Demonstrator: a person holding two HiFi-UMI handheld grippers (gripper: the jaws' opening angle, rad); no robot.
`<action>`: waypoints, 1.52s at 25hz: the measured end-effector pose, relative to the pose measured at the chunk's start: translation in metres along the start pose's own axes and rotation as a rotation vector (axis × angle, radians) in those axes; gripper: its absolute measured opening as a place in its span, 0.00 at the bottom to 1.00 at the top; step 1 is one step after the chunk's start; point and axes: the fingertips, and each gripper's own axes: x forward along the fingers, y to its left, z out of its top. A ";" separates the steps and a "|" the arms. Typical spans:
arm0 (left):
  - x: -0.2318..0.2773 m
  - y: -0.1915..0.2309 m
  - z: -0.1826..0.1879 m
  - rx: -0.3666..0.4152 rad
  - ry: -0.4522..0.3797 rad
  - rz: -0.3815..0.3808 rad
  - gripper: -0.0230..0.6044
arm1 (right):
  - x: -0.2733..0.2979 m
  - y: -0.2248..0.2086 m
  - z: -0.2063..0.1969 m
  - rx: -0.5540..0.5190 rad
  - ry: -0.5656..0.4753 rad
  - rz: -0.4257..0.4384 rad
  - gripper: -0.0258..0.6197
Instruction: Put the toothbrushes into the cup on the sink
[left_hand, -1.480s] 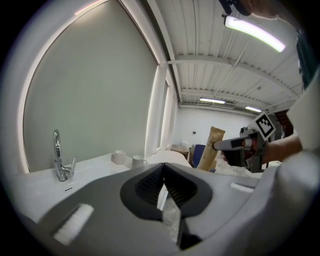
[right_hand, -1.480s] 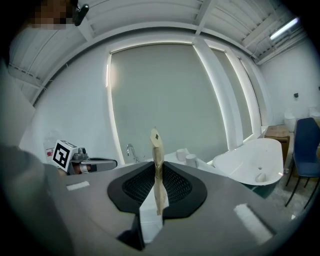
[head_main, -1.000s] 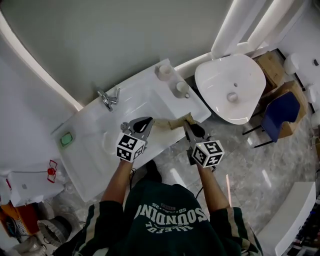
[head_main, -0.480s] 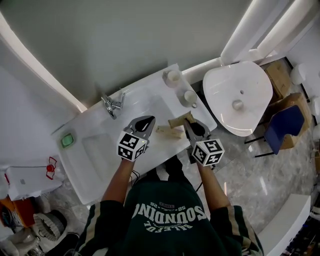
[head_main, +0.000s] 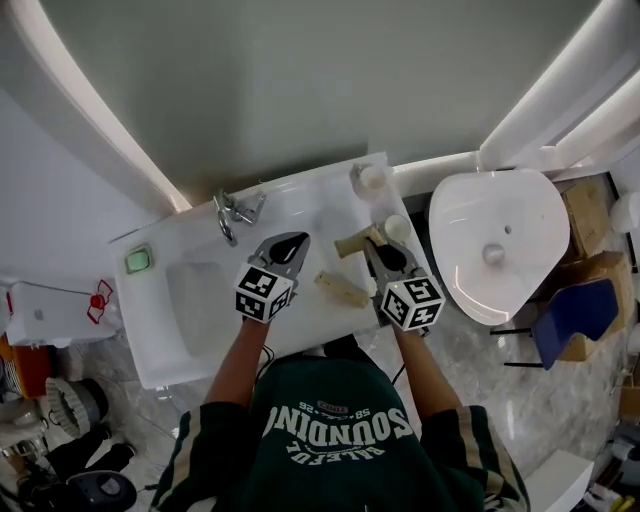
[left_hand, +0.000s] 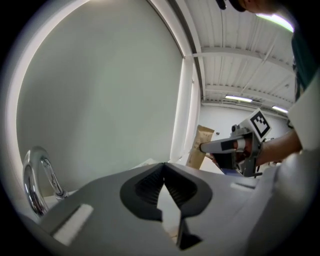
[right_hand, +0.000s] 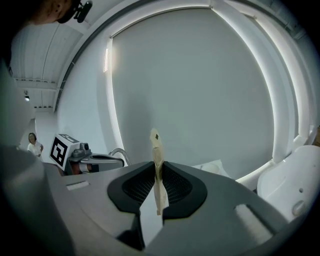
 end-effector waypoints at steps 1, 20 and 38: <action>0.002 0.002 0.001 -0.005 -0.001 0.014 0.12 | 0.004 -0.003 0.002 -0.003 0.002 0.013 0.12; 0.021 0.016 -0.009 -0.068 0.031 0.174 0.12 | 0.066 -0.126 0.070 -0.029 -0.047 -0.003 0.12; 0.002 0.034 -0.038 -0.148 0.090 0.319 0.12 | 0.155 -0.212 0.026 0.060 0.093 -0.055 0.12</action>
